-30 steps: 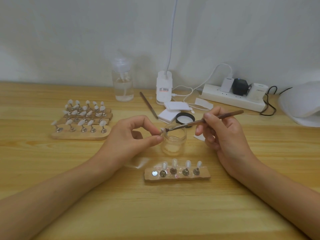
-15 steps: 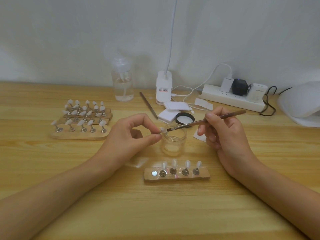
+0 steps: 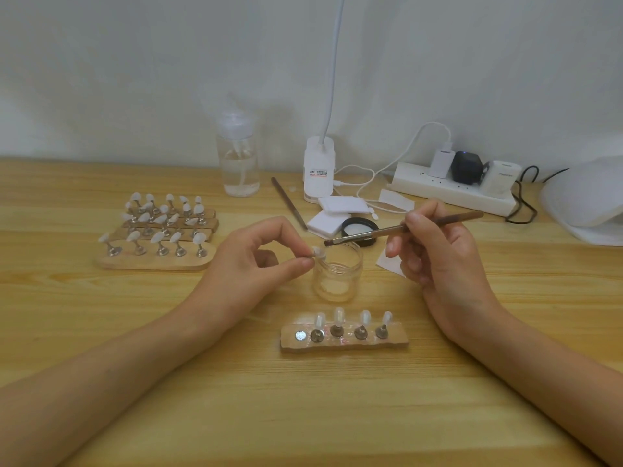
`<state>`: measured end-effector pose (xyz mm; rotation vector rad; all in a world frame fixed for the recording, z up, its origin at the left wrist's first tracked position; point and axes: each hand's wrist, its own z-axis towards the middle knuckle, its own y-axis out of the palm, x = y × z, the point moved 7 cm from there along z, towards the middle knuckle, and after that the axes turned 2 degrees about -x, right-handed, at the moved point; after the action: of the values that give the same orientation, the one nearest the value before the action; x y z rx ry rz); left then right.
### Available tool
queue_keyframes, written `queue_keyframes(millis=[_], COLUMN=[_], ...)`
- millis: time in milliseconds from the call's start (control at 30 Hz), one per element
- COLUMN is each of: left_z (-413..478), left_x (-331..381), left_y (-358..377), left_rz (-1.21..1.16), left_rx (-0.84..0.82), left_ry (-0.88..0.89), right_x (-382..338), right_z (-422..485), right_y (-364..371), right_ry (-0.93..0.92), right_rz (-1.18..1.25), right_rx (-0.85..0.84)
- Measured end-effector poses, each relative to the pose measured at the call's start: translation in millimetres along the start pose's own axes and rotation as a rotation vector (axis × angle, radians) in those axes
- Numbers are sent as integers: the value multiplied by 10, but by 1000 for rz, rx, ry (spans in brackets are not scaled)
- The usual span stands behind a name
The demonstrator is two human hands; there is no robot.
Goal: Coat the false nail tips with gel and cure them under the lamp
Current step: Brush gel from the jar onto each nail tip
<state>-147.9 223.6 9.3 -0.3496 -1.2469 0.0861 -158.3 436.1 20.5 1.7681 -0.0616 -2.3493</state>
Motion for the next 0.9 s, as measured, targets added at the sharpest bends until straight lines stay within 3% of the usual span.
queue_keyframes(millis=[233,433,600,900], left_z=[-3,3,4,1], left_x=[4,-1,0,5], left_y=[-1,-3,-3,-5], left_rz=[-8,-8,-7,-9], left_rx=[-8,-10,-8,-5], left_ry=[8,17,18,12], right_x=[66,30,100,89], right_z=[6,13,20,20], right_y=[-47,30,-47,-4], right_ry=[64,25,76,68], right_rz=[-5,-5,0,3], right_rx=[57,-30,38,-4])
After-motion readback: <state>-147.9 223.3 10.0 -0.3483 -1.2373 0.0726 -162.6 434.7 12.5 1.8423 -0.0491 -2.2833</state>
